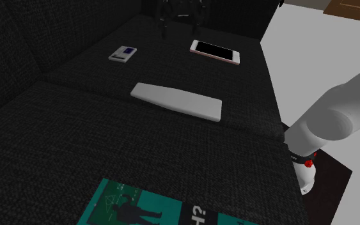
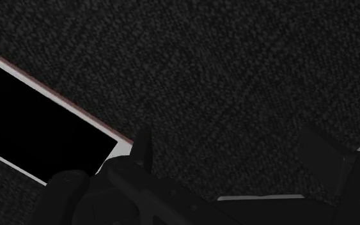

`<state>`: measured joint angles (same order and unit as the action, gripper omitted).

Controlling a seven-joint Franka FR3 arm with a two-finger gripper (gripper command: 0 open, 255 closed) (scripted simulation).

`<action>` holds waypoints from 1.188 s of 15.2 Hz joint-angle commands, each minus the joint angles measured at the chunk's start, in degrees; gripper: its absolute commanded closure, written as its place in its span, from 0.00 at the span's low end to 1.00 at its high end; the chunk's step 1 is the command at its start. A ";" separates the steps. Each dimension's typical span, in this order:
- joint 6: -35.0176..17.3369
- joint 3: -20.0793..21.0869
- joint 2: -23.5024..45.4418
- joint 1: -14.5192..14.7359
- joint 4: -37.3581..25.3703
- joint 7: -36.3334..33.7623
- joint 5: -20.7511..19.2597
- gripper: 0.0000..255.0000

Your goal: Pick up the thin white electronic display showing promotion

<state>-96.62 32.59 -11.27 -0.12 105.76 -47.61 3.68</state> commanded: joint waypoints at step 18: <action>9.70 5.16 41.35 16.69 -40.52 -28.46 -20.81 0.00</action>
<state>-85.95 37.72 30.28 16.93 64.06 -76.02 -17.24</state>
